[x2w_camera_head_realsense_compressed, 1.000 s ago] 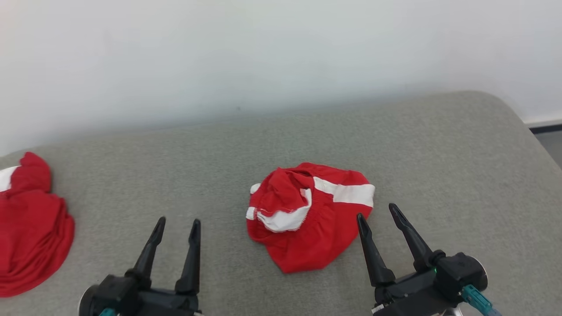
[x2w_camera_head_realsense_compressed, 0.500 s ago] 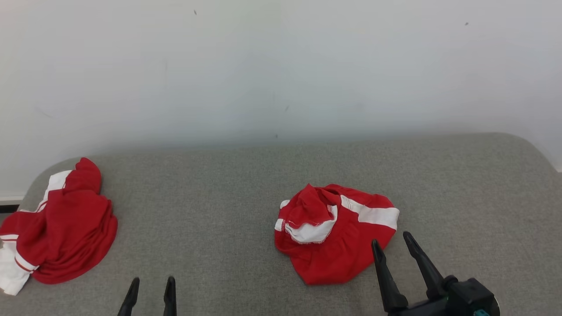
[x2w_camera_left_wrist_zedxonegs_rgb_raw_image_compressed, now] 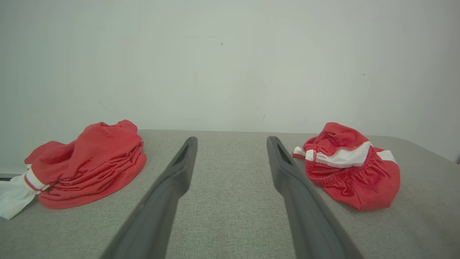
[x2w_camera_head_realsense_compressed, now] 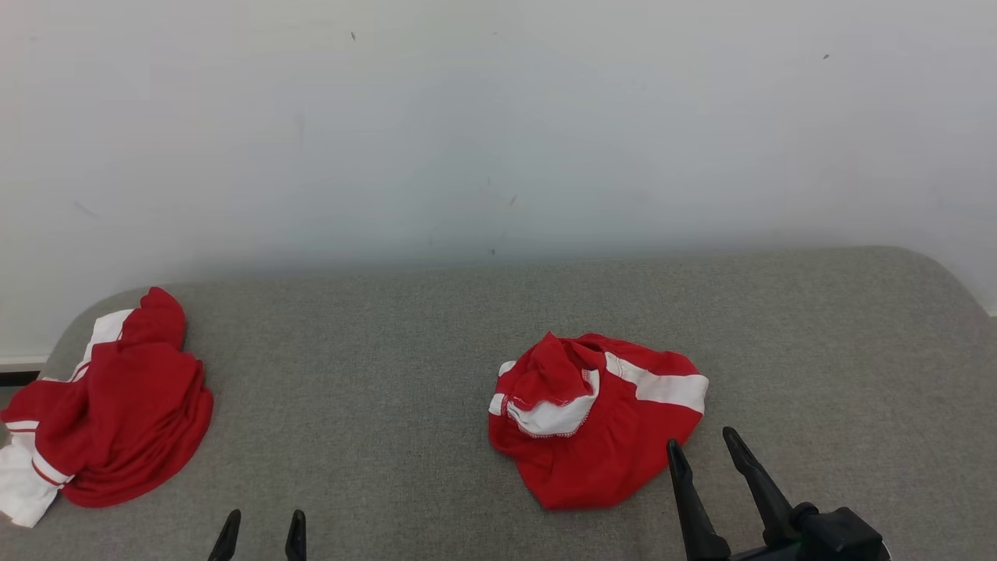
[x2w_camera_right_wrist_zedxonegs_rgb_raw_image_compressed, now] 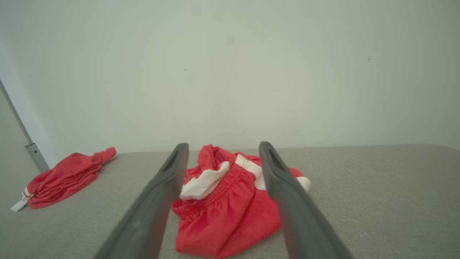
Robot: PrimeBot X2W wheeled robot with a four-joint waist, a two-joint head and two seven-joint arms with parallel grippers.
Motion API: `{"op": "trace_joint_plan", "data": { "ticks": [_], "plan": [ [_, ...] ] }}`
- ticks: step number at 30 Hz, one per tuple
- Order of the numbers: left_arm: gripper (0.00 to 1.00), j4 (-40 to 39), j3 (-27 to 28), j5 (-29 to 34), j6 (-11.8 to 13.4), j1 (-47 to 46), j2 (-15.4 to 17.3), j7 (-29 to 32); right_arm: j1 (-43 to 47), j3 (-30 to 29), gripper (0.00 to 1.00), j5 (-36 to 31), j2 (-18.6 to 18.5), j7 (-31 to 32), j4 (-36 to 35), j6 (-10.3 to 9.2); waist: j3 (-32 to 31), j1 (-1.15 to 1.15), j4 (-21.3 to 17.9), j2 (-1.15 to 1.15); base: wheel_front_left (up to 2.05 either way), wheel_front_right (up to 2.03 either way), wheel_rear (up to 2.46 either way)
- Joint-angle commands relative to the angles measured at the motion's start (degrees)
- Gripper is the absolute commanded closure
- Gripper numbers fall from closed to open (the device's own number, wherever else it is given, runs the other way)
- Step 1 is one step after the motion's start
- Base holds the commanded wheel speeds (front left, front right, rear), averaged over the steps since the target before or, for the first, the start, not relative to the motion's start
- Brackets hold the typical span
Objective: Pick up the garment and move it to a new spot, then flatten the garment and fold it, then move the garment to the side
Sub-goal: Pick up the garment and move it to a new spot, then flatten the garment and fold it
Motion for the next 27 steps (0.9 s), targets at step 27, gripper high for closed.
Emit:
{"op": "trace_joint_plan", "data": {
  "ticks": [27],
  "plan": [
    [0.0,5.47,-13.26,-6.3,-2.55,-10.29,-0.09,-0.25,-1.43,-2.34,0.0,-0.98,-1.54,-0.13,-0.26,0.02,5.18,0.0,-5.21,0.0,0.0,0.0,0.0]
  ]
}}
